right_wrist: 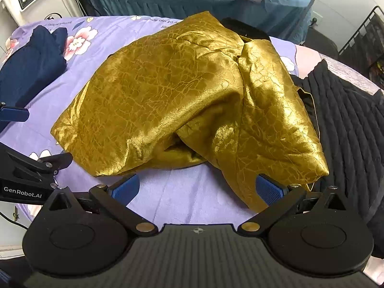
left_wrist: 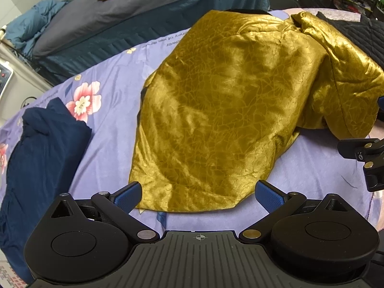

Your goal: Fold large clothes

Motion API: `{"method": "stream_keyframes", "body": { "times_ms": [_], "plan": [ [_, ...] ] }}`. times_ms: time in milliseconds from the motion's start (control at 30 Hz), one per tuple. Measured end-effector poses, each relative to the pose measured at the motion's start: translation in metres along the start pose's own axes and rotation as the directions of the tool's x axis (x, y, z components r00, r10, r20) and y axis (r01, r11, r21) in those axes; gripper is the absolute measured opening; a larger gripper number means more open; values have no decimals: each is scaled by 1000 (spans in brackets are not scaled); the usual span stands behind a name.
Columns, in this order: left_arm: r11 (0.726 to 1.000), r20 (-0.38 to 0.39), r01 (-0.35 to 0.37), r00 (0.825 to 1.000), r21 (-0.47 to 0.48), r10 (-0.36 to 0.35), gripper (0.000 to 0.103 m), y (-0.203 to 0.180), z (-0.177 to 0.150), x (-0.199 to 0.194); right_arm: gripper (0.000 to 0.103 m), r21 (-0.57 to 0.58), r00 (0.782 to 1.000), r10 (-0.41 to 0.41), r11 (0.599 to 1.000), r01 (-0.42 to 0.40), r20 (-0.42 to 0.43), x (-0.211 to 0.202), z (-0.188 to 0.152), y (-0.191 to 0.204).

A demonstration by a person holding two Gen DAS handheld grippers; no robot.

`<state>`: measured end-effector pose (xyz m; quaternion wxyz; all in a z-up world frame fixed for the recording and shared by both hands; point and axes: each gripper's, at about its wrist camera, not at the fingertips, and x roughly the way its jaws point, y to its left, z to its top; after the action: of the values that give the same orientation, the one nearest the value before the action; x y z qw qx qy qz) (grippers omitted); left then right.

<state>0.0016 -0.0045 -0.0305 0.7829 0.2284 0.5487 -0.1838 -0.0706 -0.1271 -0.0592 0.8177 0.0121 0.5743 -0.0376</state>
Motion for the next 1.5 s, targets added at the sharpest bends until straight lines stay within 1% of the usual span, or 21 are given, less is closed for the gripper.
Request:
{"method": "stream_keyframes", "body": {
  "times_ms": [933,1500],
  "plan": [
    [1000,-6,13,1000,6,-13,103,-4,-4,3,102,12,1000,2,1000,-2,-15,2,-4,3],
    [1000,-13,15,1000,-5,-15,103,-1,-5,7,102,15,1000,4,1000,-4,-15,4,-8,5]
  ]
}}
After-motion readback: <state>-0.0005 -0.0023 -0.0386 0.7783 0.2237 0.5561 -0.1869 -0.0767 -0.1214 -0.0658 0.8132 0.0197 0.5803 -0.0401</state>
